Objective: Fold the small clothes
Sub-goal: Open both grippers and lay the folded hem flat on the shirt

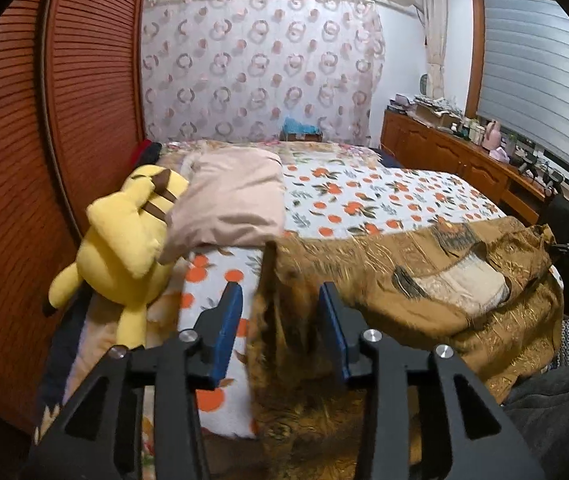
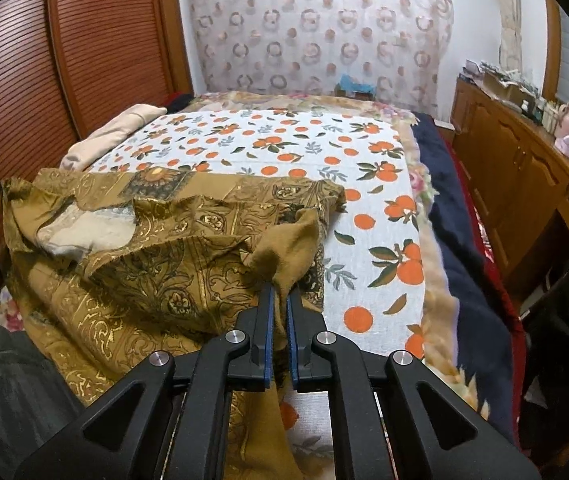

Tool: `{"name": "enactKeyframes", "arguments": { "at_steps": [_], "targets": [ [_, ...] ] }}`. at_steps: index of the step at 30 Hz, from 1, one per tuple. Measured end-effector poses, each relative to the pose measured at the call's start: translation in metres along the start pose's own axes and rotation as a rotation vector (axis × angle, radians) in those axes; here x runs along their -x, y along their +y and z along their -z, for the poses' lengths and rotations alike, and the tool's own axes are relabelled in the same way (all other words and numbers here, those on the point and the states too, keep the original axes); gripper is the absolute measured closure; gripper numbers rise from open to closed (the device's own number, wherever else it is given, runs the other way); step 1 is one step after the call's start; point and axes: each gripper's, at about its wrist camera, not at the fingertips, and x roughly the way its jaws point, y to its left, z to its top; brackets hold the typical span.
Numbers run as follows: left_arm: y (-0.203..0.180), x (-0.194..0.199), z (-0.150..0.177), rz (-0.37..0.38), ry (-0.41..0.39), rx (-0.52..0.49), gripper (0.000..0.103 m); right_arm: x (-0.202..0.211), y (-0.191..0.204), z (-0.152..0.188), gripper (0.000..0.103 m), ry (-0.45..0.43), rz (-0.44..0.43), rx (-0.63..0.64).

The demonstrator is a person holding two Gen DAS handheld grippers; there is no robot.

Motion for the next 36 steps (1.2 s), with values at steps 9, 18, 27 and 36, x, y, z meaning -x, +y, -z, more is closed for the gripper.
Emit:
{"name": "enactKeyframes", "arguments": {
  "at_steps": [9,18,27,36],
  "targets": [
    [0.013,-0.043,-0.026,0.024,0.051,0.012,0.050,0.021,0.002,-0.019,0.091,-0.070,0.046,0.018],
    [0.018,-0.098,-0.041,0.029,0.116,0.009,0.050,0.006,-0.007,-0.059,0.057,-0.115,0.080,0.044],
    [0.021,-0.139,-0.026,0.035,0.236,0.025,0.050,-0.073,-0.025,-0.083,0.053,0.032,0.040,0.037],
    [0.026,-0.151,-0.019,0.069,0.268,0.052,0.050,-0.116,-0.049,-0.072,0.050,0.154,-0.003,-0.052]
  ]
}}
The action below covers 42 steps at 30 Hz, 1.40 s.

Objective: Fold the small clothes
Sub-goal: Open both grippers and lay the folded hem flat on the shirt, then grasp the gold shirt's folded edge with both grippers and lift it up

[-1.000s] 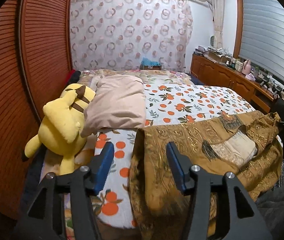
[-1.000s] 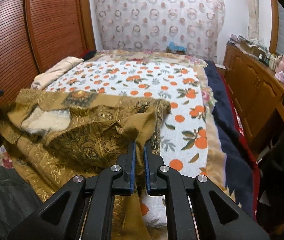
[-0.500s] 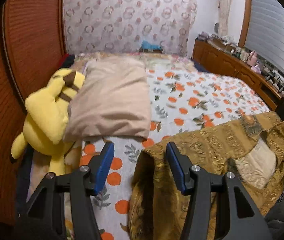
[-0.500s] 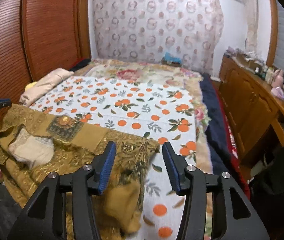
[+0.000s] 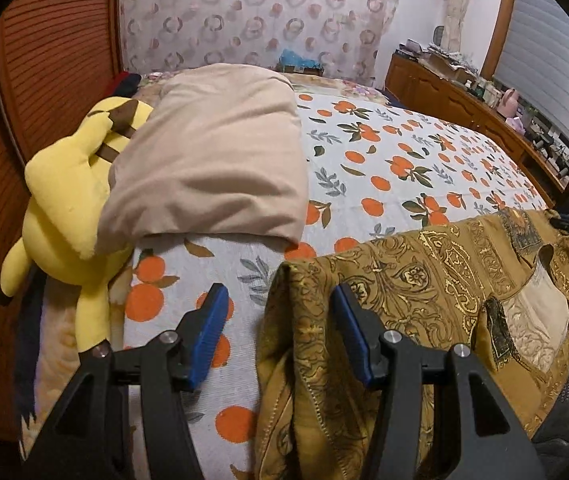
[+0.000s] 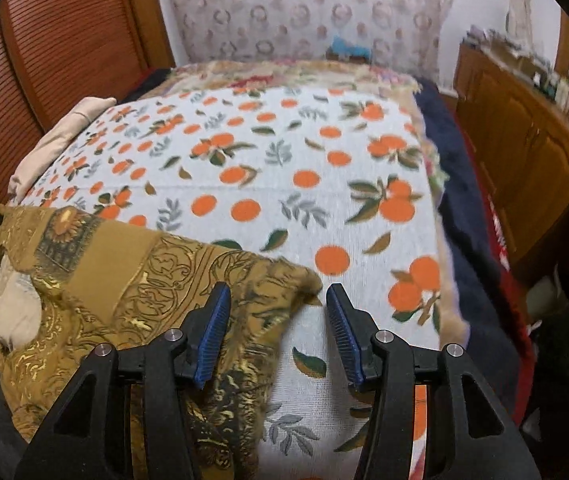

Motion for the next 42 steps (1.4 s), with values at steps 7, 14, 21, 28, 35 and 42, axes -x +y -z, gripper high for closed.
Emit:
{"name": "enactKeyframes", "arguments": {
  "at_steps": [7,14,21,28,35,42],
  "targets": [
    [0.003,-0.004,0.001,0.020,0.011,0.017,0.050,-0.001,0.000,0.003,0.047,-0.008,-0.004,-0.010],
    [-0.014,0.000,0.002,0.047,0.018,-0.059,0.095,-0.004,0.020,0.000,0.080,0.025,-0.023,0.063],
    [-0.030,0.049,-0.004,0.111,-0.108,-0.068,0.101,0.027,0.040,0.010,0.098,-0.078,-0.038,0.101],
    [-0.042,0.117,-0.018,0.142,-0.274,-0.086,0.102,0.109,0.040,0.014,0.099,-0.287,-0.037,0.059],
    [-0.047,0.179,-0.040,0.149,-0.420,-0.112,0.102,0.187,0.047,0.002,0.100,-0.444,-0.056,0.067],
    [-0.051,0.238,-0.074,0.164,-0.586,-0.114,0.102,0.261,0.053,-0.032,0.100,-0.625,-0.031,0.118]
  ]
}}
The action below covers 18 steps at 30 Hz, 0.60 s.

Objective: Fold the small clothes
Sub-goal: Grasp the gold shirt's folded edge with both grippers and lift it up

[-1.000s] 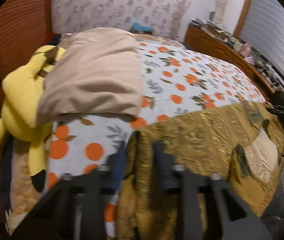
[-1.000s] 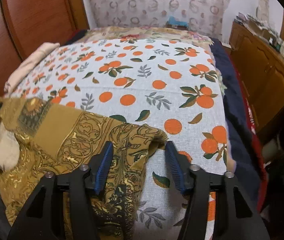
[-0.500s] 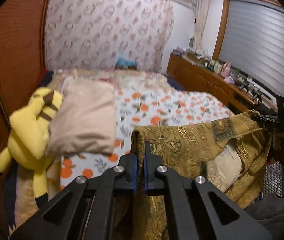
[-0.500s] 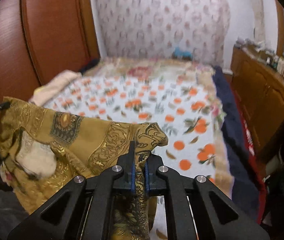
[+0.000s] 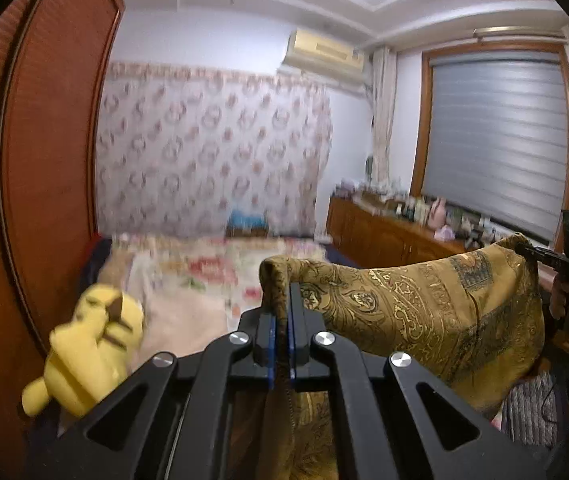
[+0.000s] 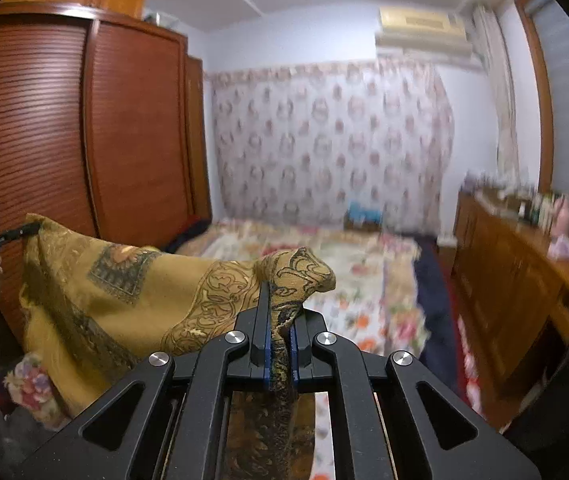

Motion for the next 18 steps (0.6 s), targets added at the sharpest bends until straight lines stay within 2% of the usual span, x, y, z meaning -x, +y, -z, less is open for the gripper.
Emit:
{"name": "enactKeyframes", "arguments": {
  "at_steps": [6,11,14,17,18],
  "targets": [
    [0.000,-0.013,-0.050,-0.007,-0.065,-0.017,0.102,0.003,-0.001,-0.063,0.100,-0.092,0.032,0.061],
    [0.009,-0.040,-0.088,-0.060,-0.117,-0.035,0.101,-0.014,-0.013,-0.112,0.100,-0.133,0.071,0.078],
    [0.022,-0.080,-0.098,-0.122,-0.107,-0.055,0.101,-0.055,-0.031,-0.127,0.100,-0.077,0.106,0.076],
    [0.041,-0.144,-0.085,-0.169,-0.023,-0.056,0.097,-0.122,-0.056,-0.113,0.098,0.051,0.147,0.047],
    [0.045,-0.168,-0.076,-0.188,0.027,-0.065,0.095,-0.147,-0.066,-0.104,0.092,0.108,0.164,0.034]
  ]
}}
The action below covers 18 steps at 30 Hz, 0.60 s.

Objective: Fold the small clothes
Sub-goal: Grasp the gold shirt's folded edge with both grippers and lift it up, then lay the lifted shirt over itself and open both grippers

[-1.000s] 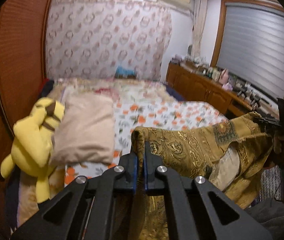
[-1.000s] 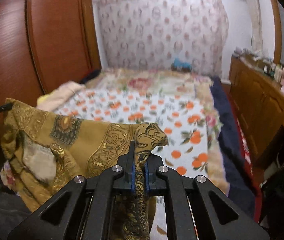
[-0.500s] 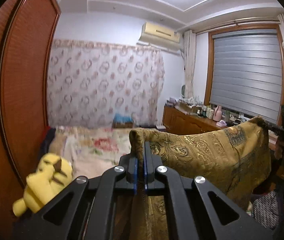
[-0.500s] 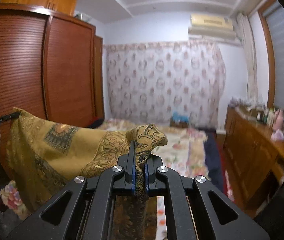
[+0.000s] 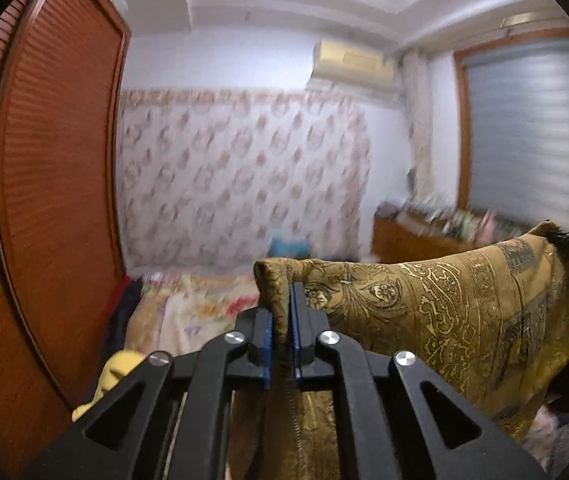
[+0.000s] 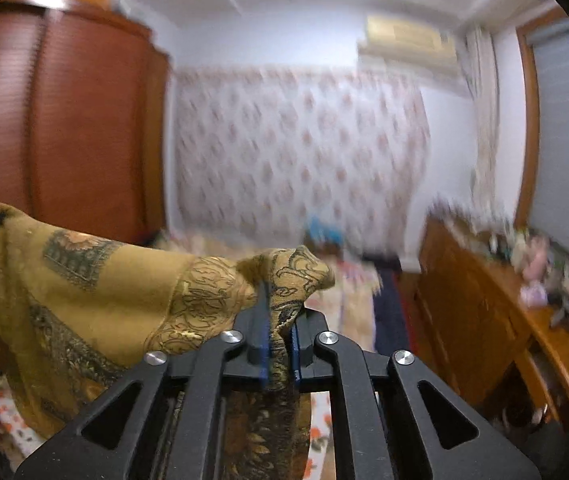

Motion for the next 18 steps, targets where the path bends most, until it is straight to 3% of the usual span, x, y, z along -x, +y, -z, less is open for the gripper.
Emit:
{"name": "enactKeyframes", "arguments": {
  "at_steps": [3,5,7,10,18],
  "targets": [
    [0.004,-0.068,0.035,-0.008,0.177,-0.036,0.081,-0.079,-0.005,0.034,0.078,0.162,0.074,-0.018],
    [0.010,-0.093,0.057,-0.019,0.248,-0.034,0.080,-0.124,-0.012,0.066,0.076,0.265,0.113,-0.052],
    [0.020,-0.109,0.083,-0.005,0.326,-0.008,0.069,-0.143,-0.017,0.093,0.076,0.302,0.108,-0.073],
    [0.016,-0.108,0.111,-0.004,0.375,-0.006,0.067,-0.150,-0.019,0.120,0.076,0.329,0.081,-0.082],
    [-0.003,-0.079,0.171,0.055,0.454,0.035,0.065,-0.123,-0.006,0.177,0.071,0.360,-0.034,-0.098]
  ]
}}
